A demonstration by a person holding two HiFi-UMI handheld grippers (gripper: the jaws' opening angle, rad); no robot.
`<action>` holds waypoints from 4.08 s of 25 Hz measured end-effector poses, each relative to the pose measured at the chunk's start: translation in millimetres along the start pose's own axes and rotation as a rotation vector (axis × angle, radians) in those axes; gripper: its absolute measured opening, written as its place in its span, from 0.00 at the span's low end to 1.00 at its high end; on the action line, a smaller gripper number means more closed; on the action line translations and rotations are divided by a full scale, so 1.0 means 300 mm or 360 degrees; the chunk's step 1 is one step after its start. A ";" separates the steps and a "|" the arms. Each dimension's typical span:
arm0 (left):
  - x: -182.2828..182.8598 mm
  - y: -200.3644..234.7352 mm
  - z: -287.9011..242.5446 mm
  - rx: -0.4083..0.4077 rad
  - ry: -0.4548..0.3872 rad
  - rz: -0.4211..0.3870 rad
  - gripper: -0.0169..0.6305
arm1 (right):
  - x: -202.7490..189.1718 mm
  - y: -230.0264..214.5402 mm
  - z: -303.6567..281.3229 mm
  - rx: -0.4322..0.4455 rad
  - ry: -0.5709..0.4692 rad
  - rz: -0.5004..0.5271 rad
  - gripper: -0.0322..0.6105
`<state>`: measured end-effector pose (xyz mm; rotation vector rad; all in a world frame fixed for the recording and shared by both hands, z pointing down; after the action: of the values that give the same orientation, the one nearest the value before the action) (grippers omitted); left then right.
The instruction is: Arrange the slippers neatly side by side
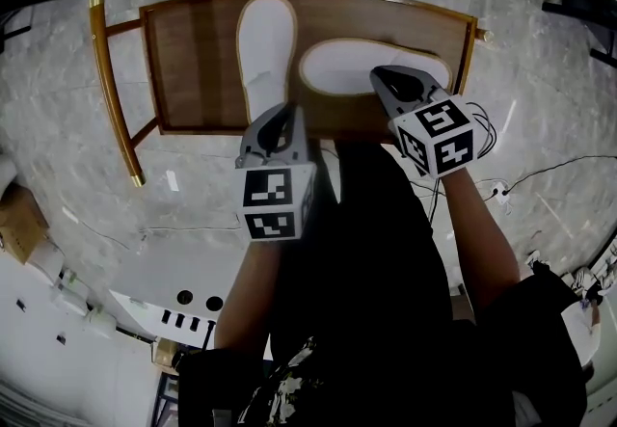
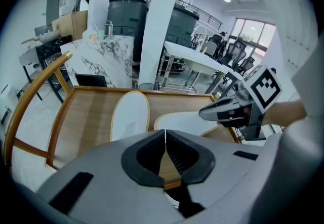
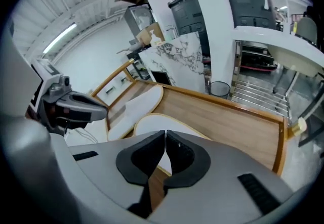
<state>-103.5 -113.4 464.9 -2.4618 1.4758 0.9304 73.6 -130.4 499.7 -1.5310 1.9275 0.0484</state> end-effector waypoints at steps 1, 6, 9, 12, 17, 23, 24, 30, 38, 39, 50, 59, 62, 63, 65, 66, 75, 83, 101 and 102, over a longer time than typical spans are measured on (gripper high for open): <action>0.000 -0.001 0.000 -0.0002 0.0001 -0.0004 0.04 | -0.002 0.004 -0.008 -0.0020 -0.0010 -0.0042 0.06; -0.003 0.005 0.002 -0.0001 -0.0007 0.0007 0.04 | -0.003 0.032 -0.047 -0.0053 -0.0035 -0.0061 0.06; -0.011 0.013 0.004 0.0002 -0.0002 0.0012 0.04 | -0.004 0.043 -0.059 -0.0068 -0.0009 0.0078 0.06; -0.013 0.018 0.006 0.0021 -0.0001 -0.0032 0.04 | -0.004 0.050 -0.070 -0.0064 0.0043 0.0289 0.08; -0.017 0.021 0.011 0.0017 0.0001 -0.0030 0.04 | -0.012 0.058 -0.088 -0.0029 0.0186 0.0615 0.22; -0.015 0.023 0.012 0.0023 0.0000 -0.0032 0.04 | 0.007 0.053 -0.119 0.0004 0.0345 0.1015 0.18; -0.015 0.023 0.012 0.0025 -0.0001 -0.0033 0.04 | 0.010 0.051 -0.127 0.0023 0.0372 0.1036 0.18; -0.020 0.026 0.017 0.0054 0.0001 -0.0061 0.04 | 0.022 0.048 -0.151 0.0048 0.0461 0.1037 0.07; -0.005 0.028 0.014 0.0038 -0.0011 -0.0088 0.04 | 0.033 0.047 -0.093 0.0040 0.0354 0.0686 0.06; -0.002 0.027 0.011 0.0031 -0.0012 -0.0093 0.04 | 0.036 0.042 -0.082 0.0018 0.0324 0.0598 0.06; 0.027 0.030 0.001 -0.0029 -0.0023 -0.0105 0.04 | 0.047 0.065 -0.038 -0.0144 -0.0059 -0.0422 0.06; 0.038 0.048 -0.004 -0.0068 -0.0004 -0.0151 0.04 | 0.056 0.106 -0.048 -0.0210 -0.0265 -0.0838 0.06; 0.041 0.068 -0.001 -0.0074 0.0000 -0.0163 0.04 | 0.053 0.117 -0.048 -0.0283 -0.0309 -0.0849 0.06; 0.041 0.074 -0.001 -0.0077 0.0005 -0.0172 0.04 | 0.052 0.121 -0.050 -0.0305 -0.0315 -0.0848 0.06; 0.043 0.086 -0.002 -0.0085 0.0017 -0.0196 0.04 | 0.051 0.129 -0.053 -0.0358 -0.0318 -0.0822 0.06; 0.044 0.091 -0.002 -0.0089 0.0019 -0.0209 0.04 | 0.049 0.131 -0.055 -0.0385 -0.0318 -0.0810 0.06; 0.044 0.155 0.003 -0.0157 0.0037 -0.0263 0.04 | 0.044 0.154 -0.075 -0.0519 -0.0398 -0.0943 0.06; 0.044 0.214 0.005 -0.0206 0.0055 -0.0334 0.04 | 0.039 0.186 -0.093 -0.0594 -0.0472 -0.1057 0.06; 0.033 0.309 0.011 -0.0241 0.0070 -0.0347 0.04 | 0.028 0.210 -0.162 -0.0706 -0.0572 -0.1248 0.06; 0.030 0.314 0.013 -0.0238 0.0070 -0.0344 0.04 | 0.031 0.211 -0.167 -0.0710 -0.0573 -0.1245 0.06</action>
<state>-180.8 -167.3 475.6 -2.6970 1.1598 0.9810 -6.2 -139.6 511.0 -2.2903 0.9827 0.3999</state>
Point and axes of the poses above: the fingertips, and each gripper's own axes: z backward along the fingers, y to its left, x out of its top, the point moved 5 cm from there along z, backward along the fingers, and after that the axes turned 6 degrees about -z, right-handed, at the moved point
